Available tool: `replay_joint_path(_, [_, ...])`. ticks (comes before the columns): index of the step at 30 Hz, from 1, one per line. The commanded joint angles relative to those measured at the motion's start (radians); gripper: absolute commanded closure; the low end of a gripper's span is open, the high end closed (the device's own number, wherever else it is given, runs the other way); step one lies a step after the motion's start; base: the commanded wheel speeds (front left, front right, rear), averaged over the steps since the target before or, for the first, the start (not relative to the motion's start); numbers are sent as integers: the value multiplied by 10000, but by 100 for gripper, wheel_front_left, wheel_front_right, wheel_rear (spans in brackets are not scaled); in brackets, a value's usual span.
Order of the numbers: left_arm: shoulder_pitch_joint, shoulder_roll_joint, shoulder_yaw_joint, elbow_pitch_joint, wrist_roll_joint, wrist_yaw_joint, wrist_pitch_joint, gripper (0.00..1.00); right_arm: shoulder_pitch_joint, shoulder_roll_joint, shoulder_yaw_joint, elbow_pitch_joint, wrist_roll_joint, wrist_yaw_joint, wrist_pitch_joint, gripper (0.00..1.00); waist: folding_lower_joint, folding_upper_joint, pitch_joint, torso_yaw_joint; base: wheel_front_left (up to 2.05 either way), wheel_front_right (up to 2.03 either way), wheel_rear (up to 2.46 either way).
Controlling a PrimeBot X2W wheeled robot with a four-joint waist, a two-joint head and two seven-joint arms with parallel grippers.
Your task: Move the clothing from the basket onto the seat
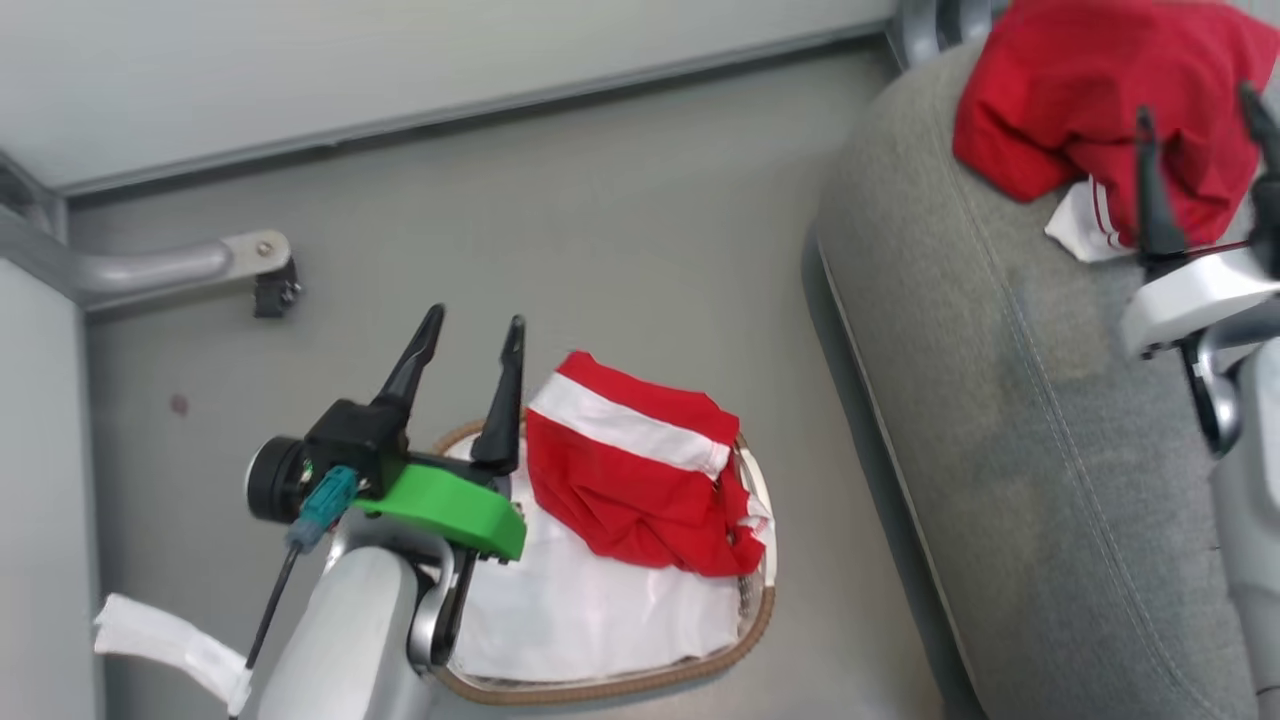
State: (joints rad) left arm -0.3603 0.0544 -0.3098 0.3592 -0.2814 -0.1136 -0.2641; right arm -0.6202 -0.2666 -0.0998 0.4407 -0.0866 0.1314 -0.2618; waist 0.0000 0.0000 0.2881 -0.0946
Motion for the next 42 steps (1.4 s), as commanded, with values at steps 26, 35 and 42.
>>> replay_joint_path(26, [2901,-32,2186,-330,-371,297,-4,0,4044,2151,725,-1267,820,-14,-49,0,0,0,-2019,1419,0,0,0])
replay_joint_path(35, [2995,-31,2077,-327,-307,291,-4,0,4548,2145,1016,-1364,1152,-14,-49,0,0,0,-2232,1302,0,0,0])
replay_joint_path(42, [3074,-31,1987,-257,-338,263,-4,0,4677,2145,1019,-1407,1269,-14,-49,0,0,0,-2375,1315,0,0,0])
